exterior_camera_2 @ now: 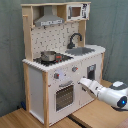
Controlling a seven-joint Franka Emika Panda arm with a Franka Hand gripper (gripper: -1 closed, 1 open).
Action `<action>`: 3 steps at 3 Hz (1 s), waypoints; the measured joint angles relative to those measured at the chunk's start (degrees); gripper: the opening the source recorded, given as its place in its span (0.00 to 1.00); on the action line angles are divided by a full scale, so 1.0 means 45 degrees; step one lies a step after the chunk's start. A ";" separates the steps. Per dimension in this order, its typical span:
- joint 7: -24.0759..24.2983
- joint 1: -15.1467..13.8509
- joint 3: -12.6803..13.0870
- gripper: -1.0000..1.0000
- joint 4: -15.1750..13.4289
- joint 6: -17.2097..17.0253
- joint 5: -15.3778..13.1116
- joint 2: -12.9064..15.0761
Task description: Play with the kitchen
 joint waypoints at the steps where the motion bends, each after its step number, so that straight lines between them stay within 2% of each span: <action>1: 0.1584 -0.0002 0.0278 1.00 -0.0070 0.0000 -0.0002 -0.0108; 3: 0.4849 -0.0034 0.0345 1.00 -0.0386 0.0012 -0.0035 -0.0282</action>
